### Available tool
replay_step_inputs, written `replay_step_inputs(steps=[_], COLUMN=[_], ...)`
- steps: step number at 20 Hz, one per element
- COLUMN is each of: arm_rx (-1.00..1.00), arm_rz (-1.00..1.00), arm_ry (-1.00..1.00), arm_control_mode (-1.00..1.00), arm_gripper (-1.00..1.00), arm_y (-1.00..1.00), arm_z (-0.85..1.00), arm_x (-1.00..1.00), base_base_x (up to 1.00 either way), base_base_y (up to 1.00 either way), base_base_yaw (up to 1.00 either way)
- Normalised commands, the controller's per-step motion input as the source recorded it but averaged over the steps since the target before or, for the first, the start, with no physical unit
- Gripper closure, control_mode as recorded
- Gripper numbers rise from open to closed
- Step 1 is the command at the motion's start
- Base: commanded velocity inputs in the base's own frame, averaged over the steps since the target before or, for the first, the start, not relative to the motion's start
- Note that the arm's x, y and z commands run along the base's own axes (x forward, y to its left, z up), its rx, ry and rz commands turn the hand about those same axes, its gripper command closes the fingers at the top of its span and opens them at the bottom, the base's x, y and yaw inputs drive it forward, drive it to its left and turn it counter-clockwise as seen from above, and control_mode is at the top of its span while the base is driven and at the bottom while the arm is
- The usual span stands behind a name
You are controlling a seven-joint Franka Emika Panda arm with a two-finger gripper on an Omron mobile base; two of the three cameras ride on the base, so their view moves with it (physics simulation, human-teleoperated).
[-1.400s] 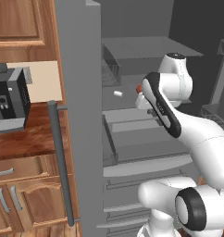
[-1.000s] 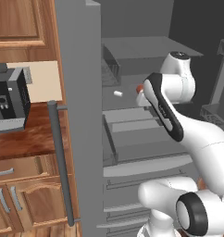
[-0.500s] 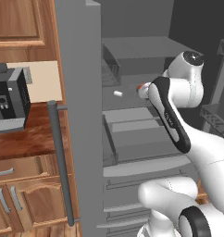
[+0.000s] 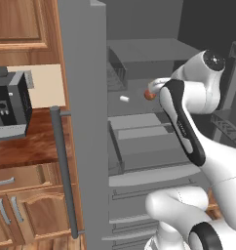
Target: Pick onion from the fridge and place it on the plate on the counter.
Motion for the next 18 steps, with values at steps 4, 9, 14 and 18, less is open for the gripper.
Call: replay_step_inputs(steps=[4,9,14,18], arm_rx=[0.0,0.0,0.01,0.02], arm_rz=[-0.08,-0.23,-0.21,-0.11], arm_ry=[-0.03,0.01,0.02,0.0], arm_control_mode=[-1.0,-1.0,-1.0,-1.0], arm_gripper=[-1.0,-1.0,-1.0,-1.0], arm_y=[0.0,0.0,-0.07,-0.18], arm_z=[0.07,-0.01,0.0,-0.14], arm_x=[0.0,0.07,0.24,0.27], base_base_x=[0.0,0.0,0.0,0.0], base_base_y=[0.0,0.0,0.0,0.0], base_base_yaw=[0.0,0.0,0.0,0.0])
